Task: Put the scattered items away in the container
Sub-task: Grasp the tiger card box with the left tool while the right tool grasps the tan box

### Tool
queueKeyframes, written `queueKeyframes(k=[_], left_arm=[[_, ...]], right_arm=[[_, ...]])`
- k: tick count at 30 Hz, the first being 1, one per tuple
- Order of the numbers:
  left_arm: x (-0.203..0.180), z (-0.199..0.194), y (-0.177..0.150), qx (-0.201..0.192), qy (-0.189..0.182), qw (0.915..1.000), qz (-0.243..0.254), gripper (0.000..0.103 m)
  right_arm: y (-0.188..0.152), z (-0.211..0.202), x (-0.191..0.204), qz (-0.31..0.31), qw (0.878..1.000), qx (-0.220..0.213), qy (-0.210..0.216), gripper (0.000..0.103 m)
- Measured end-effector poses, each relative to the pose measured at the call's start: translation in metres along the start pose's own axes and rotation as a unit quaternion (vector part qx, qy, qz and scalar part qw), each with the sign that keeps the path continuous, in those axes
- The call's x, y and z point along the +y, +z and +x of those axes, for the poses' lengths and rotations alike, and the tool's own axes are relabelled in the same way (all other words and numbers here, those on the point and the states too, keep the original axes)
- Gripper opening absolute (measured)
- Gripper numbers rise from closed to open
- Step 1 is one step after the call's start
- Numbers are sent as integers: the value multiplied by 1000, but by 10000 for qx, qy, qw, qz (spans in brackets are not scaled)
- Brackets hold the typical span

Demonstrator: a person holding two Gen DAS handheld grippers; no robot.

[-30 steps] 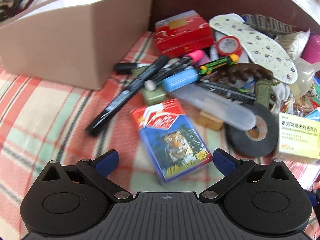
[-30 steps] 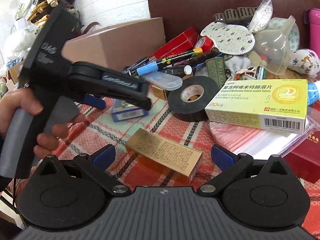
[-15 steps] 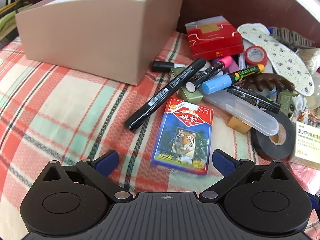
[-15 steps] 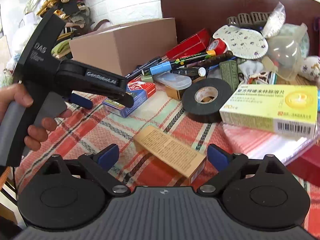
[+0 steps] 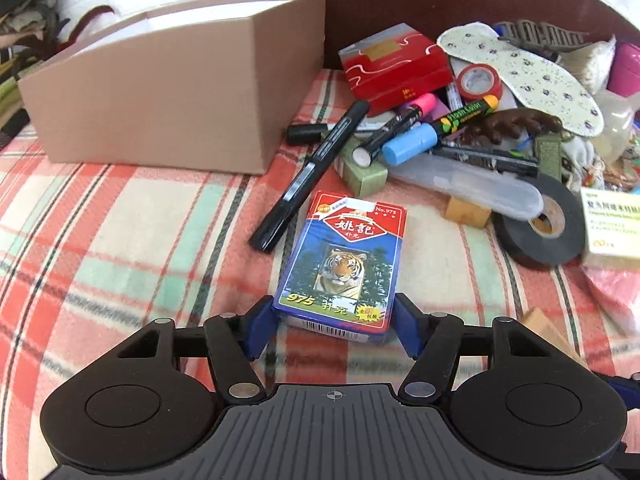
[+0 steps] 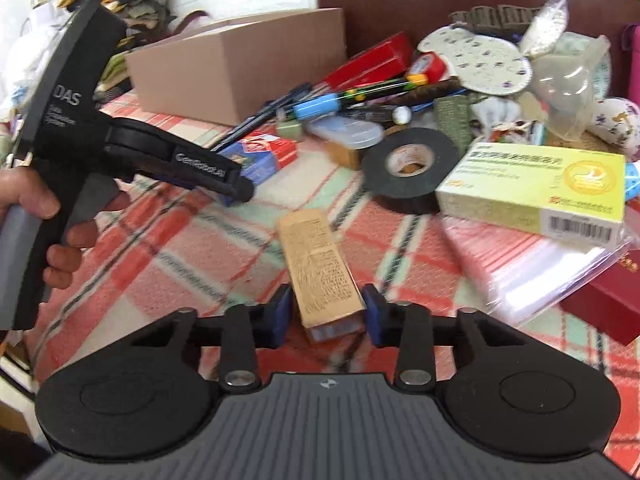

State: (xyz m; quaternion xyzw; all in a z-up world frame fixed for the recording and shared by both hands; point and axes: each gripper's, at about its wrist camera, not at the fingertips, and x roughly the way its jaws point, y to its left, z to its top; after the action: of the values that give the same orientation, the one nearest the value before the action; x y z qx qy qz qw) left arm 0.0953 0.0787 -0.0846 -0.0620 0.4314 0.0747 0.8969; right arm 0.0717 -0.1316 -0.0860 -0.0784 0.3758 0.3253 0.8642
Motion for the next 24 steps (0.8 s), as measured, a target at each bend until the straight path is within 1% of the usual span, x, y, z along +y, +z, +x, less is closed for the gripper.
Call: queueKeyframes(k=[3, 6, 8, 9, 10, 12, 16, 19, 22, 24], left_arm=[[6, -14, -16, 16, -119, 9999, 75, 64], [14, -27, -30, 43, -224, 9997, 44, 65], [18, -29, -32, 42, -266, 9996, -46, 68], [19, -29, -32, 37, -291, 9995, -101, 76], [20, -29, -32, 32, -312, 9994, -156, 79], [19, -27, -28, -1, -296, 9993, -213, 82], [13, -21, -22, -9, -245, 9996, -111, 87], [11, -13, -19, 29, -245, 9997, -44, 89], [8, -12, -21, 3, -186, 9997, 131, 89], [6, -11, -22, -14, -154, 9995, 259, 84]], right_arm=[[-5, -4, 8, -60, 9998, 53, 169, 36], [-7, -8, 13, -67, 9996, 61, 253, 36], [-6, -6, 13, -46, 9997, 57, 236, 36], [-5, -4, 14, -32, 9997, 65, 213, 36], [-4, -3, 14, -17, 9998, 76, 185, 36], [-1, 0, 16, -6, 9999, 90, 126, 37], [1, 2, 17, -35, 9999, 89, 76, 38], [3, 5, 14, 5, 9999, 61, 98, 38], [4, 8, 14, 28, 9999, 40, 100, 38], [5, 10, 14, 34, 9999, 26, 99, 39]])
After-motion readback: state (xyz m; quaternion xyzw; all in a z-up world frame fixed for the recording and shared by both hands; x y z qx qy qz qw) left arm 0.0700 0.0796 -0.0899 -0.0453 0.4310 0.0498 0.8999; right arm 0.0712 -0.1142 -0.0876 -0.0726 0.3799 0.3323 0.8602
